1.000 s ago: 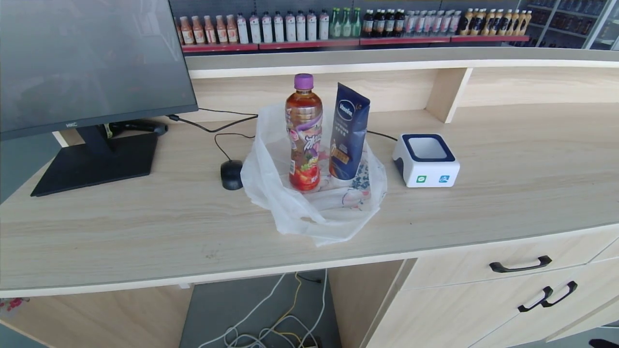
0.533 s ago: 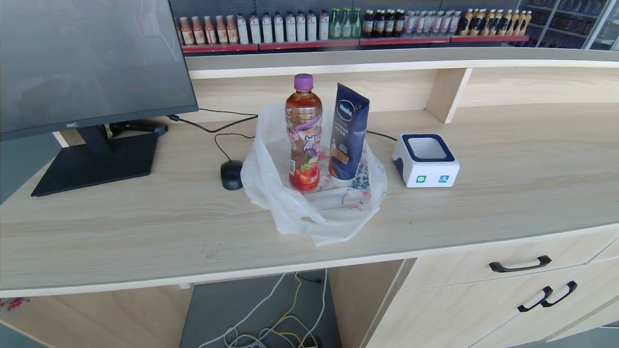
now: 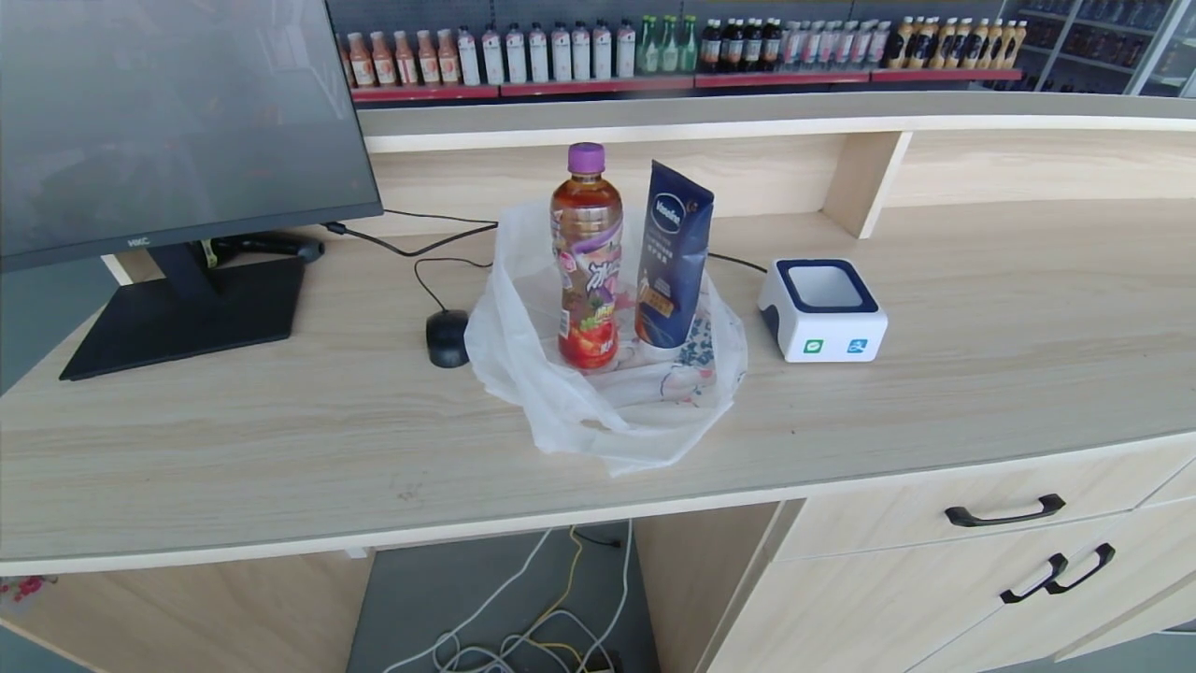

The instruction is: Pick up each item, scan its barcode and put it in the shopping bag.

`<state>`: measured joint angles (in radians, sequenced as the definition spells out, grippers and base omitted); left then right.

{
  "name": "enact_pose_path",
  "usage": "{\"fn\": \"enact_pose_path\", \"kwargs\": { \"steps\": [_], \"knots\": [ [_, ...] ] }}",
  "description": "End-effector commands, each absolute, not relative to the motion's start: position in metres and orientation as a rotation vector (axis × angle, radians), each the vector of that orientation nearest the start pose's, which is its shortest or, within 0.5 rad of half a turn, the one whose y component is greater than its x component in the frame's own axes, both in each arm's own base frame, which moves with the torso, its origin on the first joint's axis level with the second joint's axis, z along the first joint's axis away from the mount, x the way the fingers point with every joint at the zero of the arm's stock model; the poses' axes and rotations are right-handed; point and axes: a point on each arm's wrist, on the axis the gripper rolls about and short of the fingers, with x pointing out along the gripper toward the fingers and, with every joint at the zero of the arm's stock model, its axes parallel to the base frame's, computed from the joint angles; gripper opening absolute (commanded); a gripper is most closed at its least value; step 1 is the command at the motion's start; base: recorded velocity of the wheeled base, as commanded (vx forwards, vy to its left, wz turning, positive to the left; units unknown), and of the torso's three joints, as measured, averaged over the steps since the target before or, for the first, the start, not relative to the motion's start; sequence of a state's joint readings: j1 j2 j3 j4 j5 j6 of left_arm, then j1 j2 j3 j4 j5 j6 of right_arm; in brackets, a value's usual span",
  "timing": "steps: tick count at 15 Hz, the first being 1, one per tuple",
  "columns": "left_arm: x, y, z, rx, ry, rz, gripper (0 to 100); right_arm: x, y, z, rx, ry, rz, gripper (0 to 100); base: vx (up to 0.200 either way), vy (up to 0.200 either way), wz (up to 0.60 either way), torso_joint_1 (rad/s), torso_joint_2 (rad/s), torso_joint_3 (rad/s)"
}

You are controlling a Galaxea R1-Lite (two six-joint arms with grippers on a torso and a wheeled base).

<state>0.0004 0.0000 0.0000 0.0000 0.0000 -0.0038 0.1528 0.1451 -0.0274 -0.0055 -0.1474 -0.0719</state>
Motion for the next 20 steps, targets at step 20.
{"fn": "enact_pose_path", "kwargs": {
  "steps": [20],
  "knots": [
    [-0.0228,0.0000,0.0755,-0.005,0.000,0.002,100,-0.0228,0.0006,0.0756,-0.002,-0.002,0.025,100,0.000,0.000,0.00,0.000,0.00,0.000]
  ]
}}
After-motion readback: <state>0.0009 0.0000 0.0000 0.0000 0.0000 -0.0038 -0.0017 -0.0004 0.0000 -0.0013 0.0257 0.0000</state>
